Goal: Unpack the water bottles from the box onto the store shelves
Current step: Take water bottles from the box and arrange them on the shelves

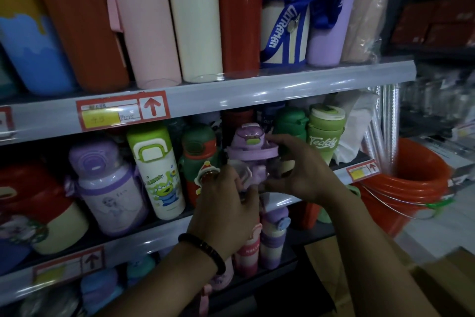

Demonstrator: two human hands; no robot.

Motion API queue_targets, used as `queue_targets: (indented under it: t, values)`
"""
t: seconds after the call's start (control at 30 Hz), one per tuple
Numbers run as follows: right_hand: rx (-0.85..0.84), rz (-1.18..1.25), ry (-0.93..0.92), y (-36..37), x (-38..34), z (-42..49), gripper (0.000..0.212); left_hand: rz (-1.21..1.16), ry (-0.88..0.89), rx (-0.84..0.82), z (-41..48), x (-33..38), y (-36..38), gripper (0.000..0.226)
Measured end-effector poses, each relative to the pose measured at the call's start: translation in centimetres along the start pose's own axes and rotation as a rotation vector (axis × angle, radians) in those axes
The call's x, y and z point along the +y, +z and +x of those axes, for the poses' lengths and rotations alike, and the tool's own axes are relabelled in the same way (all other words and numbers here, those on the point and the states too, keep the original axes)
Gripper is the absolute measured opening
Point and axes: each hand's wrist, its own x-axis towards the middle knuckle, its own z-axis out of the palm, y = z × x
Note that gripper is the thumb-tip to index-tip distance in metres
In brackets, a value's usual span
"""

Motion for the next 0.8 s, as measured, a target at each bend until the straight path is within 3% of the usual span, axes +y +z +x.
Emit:
queue_targets:
  t: [0.23, 0.4, 0.63, 0.8]
  values:
    - [0.147, -0.032, 0.101, 1.1, -1.1, 0.2, 0.06, 0.079, -0.011, -0.095, 0.2, -1.2, 0.2, 0.03]
    - [0.209, -0.149, 0.105, 2.8, -1.7, 1.4, 0.07, 0.11, -0.031, -0.178, 0.0, -1.7, 0.0, 0.023]
    - [0.101, -0.134, 0.087, 3.1, 0.0, 1.7, 0.096, 0.085, -0.033, -0.135, -0.2, -1.5, -0.3, 0.031]
    - [0.072, -0.113, 0.067, 2.8, 0.6, 1.7, 0.101, 0.081, -0.021, -0.176, -0.3, -1.4, -0.3, 0.033]
